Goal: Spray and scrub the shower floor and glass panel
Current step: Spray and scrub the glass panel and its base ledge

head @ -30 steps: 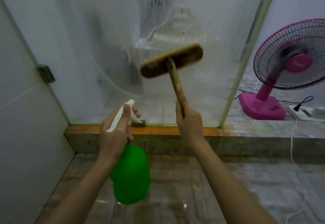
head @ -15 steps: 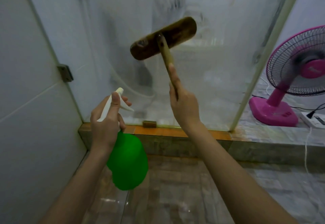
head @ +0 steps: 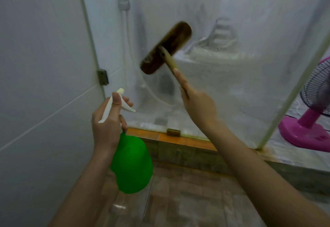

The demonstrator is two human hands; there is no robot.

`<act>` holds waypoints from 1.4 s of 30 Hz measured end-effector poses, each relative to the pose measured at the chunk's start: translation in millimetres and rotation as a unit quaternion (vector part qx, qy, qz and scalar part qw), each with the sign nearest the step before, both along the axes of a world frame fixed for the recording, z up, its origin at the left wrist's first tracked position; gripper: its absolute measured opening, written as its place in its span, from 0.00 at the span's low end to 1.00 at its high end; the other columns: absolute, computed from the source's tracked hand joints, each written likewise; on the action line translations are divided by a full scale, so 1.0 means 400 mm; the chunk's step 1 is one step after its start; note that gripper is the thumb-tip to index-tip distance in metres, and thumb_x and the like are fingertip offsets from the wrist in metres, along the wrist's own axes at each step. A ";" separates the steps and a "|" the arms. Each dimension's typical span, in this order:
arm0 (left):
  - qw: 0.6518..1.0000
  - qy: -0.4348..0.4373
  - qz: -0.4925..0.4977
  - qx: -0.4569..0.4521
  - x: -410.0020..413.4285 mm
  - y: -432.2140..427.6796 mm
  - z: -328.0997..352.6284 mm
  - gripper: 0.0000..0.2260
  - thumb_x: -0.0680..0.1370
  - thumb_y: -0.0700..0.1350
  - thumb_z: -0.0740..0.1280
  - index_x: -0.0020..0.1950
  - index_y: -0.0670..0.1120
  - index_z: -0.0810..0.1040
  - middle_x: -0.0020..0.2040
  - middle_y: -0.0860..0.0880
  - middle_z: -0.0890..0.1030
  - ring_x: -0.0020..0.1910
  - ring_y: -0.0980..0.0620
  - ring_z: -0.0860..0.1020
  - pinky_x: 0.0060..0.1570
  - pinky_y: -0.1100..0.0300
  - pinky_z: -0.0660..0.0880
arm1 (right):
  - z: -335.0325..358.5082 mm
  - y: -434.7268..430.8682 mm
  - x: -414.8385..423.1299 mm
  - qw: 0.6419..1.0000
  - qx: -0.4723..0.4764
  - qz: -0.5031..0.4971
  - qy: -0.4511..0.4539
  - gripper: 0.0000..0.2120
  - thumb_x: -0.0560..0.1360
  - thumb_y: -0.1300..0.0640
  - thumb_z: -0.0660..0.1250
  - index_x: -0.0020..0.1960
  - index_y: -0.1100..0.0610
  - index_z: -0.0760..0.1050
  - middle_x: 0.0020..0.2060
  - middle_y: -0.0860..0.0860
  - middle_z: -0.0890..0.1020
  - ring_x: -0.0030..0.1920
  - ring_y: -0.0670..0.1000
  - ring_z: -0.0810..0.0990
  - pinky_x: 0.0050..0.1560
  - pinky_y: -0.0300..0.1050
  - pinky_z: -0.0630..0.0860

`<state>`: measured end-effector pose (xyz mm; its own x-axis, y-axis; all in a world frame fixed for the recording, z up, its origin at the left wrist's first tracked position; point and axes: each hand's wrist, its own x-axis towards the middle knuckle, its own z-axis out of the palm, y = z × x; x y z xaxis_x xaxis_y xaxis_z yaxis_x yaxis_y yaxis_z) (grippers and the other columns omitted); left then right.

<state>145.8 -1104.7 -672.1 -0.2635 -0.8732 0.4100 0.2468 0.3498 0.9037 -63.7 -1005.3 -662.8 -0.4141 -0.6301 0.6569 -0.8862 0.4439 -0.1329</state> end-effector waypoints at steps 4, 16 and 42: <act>1.000 0.007 0.021 0.004 0.029 -0.026 0.002 0.16 0.85 0.55 0.59 0.45 0.53 0.82 0.40 0.56 0.86 0.23 0.54 0.71 0.24 0.62 0.69 | -0.119 0.174 -0.007 0.997 0.002 -0.038 -0.072 0.33 0.80 0.58 0.62 0.77 0.44 0.49 0.22 0.46 0.63 0.18 0.44 0.57 0.18 0.36 0.49; 0.998 -0.003 0.052 0.027 0.057 -0.065 -0.028 0.17 0.84 0.58 0.58 0.46 0.53 0.82 0.41 0.58 0.86 0.23 0.55 0.70 0.32 0.56 0.71 | 0.076 -0.122 0.043 0.998 0.010 0.054 0.010 0.35 0.81 0.61 0.58 0.78 0.39 0.45 0.29 0.53 0.74 0.25 0.56 0.74 0.25 0.50 0.74; 0.996 -0.066 0.052 0.026 0.069 -0.091 -0.175 0.16 0.83 0.58 0.59 0.42 0.70 0.83 0.31 0.58 0.81 0.22 0.57 0.71 0.29 0.58 0.71 | -0.183 -0.243 0.133 0.976 0.205 0.073 -0.029 0.34 0.82 0.59 0.55 0.77 0.38 0.39 0.28 0.49 0.66 0.24 0.52 0.69 0.23 0.45 0.67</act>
<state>173.4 -1141.3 -741.9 -0.2203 -0.9172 0.3319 0.0894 0.3199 0.9432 -10.6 -1102.7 -736.1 -0.3287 -0.8905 0.3147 -0.9405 0.3391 -0.0228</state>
